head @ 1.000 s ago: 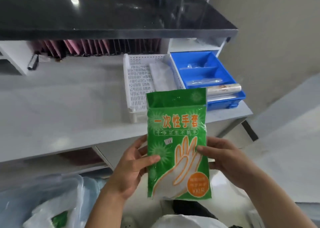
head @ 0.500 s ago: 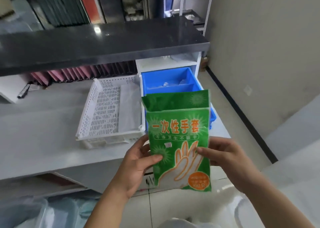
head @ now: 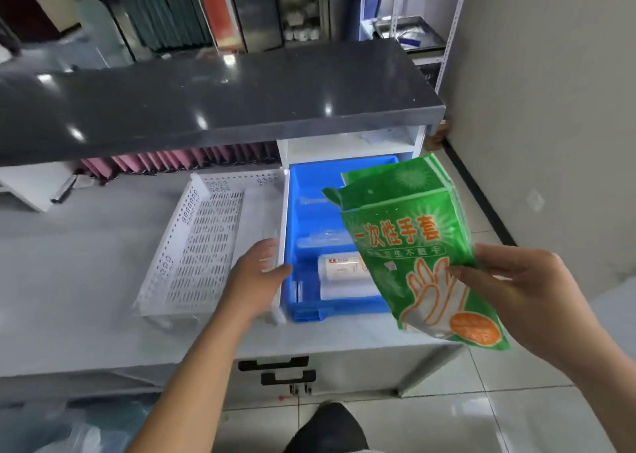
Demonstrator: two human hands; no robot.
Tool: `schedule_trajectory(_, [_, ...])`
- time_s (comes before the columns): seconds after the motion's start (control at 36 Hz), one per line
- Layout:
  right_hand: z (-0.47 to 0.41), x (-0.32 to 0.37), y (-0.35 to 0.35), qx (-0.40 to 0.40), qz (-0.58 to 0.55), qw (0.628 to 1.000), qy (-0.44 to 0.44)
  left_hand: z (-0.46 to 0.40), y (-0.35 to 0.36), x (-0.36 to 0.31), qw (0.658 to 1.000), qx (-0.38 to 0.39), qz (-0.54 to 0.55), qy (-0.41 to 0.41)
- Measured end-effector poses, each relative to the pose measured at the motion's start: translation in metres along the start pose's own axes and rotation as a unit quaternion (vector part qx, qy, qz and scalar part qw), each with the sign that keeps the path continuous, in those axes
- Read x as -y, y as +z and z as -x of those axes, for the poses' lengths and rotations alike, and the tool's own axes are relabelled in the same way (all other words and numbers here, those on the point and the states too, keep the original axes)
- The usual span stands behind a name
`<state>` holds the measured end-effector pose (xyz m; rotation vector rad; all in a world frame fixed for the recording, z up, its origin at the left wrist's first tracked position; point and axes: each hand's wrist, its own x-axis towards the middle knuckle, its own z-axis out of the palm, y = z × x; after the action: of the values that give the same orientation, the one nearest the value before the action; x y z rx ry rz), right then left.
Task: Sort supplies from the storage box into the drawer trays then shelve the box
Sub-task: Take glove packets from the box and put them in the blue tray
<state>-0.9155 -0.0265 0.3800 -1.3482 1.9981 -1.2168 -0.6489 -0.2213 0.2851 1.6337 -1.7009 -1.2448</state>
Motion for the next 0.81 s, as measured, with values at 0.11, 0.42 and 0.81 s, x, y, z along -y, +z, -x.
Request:
schedule_trajectory(0.11, [-0.031,0.01,-0.007,-0.007,0.069,0.998,-0.007,-0.042,0.003,-0.003,0.993,0.046,-0.103,-0.023])
schedule_trajectory(0.42, [-0.134,0.022,0.008,-0.062,0.31,0.94,-0.127,-0.091,0.017,-0.005,0.979,0.046,-0.199,0.023])
schedule_trajectory(0.81, [-0.272,-0.015,0.117,0.079,0.465,0.849,-0.239,-0.092,0.025,-0.009,0.982,0.023,-0.182,-0.051])
